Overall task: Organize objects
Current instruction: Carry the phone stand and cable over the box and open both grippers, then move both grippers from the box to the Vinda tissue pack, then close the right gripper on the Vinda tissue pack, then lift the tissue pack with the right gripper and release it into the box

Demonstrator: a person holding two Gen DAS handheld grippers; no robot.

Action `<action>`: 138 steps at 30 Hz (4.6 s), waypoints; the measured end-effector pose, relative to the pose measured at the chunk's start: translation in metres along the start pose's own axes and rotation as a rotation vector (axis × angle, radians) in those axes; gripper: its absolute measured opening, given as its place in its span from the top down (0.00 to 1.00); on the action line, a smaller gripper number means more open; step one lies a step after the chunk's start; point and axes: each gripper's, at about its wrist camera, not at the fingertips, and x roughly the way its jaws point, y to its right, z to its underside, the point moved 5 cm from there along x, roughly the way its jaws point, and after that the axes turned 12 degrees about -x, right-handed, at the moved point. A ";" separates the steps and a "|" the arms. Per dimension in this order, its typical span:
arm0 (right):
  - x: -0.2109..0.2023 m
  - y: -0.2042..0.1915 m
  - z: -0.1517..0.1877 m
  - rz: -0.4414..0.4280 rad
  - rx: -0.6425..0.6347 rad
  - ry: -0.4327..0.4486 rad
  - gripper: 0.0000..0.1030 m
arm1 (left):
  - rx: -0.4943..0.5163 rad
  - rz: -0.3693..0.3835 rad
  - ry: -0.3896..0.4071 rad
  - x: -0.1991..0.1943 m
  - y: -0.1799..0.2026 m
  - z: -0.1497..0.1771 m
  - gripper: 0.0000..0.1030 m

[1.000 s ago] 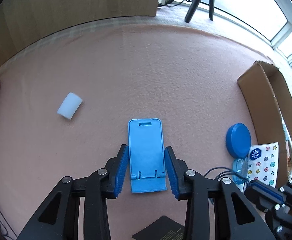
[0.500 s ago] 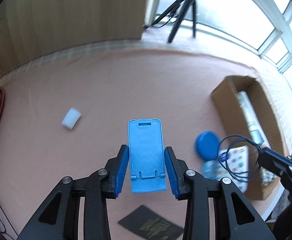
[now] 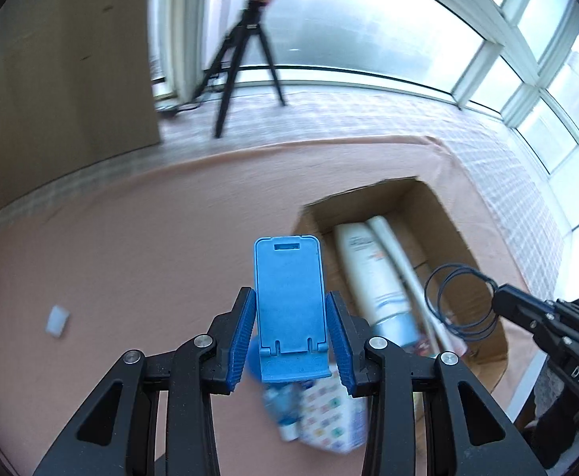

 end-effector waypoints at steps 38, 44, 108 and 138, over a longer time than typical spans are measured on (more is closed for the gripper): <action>-0.021 0.021 0.037 -0.051 0.090 0.011 0.50 | 0.023 0.031 -0.096 0.017 -0.006 0.014 0.39; -0.024 0.008 0.048 -0.048 0.094 0.008 0.50 | 0.024 0.078 -0.151 0.033 -0.011 0.035 0.42; 0.042 -0.117 0.144 -0.281 0.008 -0.324 0.69 | 0.007 0.212 -0.224 -0.034 -0.062 0.226 0.48; -0.004 -0.086 0.089 -0.228 -0.007 -0.155 0.74 | 0.130 0.257 -0.087 -0.058 0.023 0.166 0.64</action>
